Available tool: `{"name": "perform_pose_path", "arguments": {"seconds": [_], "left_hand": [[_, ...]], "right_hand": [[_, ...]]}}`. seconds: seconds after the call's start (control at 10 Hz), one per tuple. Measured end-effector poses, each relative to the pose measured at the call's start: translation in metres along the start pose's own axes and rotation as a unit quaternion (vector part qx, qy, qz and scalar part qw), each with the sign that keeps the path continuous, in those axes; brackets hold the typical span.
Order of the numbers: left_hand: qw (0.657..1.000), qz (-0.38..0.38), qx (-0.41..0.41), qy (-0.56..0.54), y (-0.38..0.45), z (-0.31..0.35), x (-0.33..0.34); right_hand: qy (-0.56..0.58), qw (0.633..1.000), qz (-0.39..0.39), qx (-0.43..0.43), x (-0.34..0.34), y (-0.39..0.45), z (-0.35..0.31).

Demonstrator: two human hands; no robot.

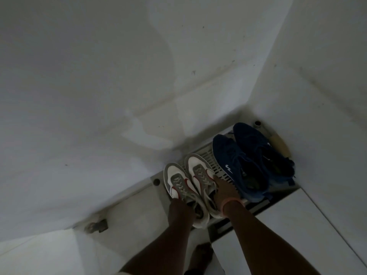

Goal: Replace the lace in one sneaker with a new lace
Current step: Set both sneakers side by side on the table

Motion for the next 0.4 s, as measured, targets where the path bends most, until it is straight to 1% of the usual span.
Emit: {"name": "perform_pose_path", "arguments": {"seconds": [0.1, 0.2, 0.3, 0.4], "left_hand": [[0.999, -0.023, -0.009, -0.024, 0.001, -0.005, 0.007], [0.998, -0.013, -0.002, -0.064, -0.015, 0.001, -0.001], [0.998, 0.024, 0.029, -0.055, -0.024, 0.014, -0.008], [0.991, 0.074, 0.104, 0.029, -0.052, 0.054, -0.017]], "right_hand": [[0.020, 1.000, -0.015, -0.003, 0.012, 0.001, 0.005], [0.010, 1.000, -0.002, -0.026, 0.012, -0.012, 0.006], [0.037, 0.999, -0.009, -0.014, 0.001, -0.028, 0.004], [0.035, 0.999, -0.015, -0.008, -0.020, -0.059, 0.000]]}}
Point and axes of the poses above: each hand's wrist, its own y-axis towards the middle knuckle, its own x-axis out of the palm, z = x × y, the point moved 7 cm from there along y, towards the middle knuckle, and after that the axes turned 12 degrees about x, right-handed, at the moved point
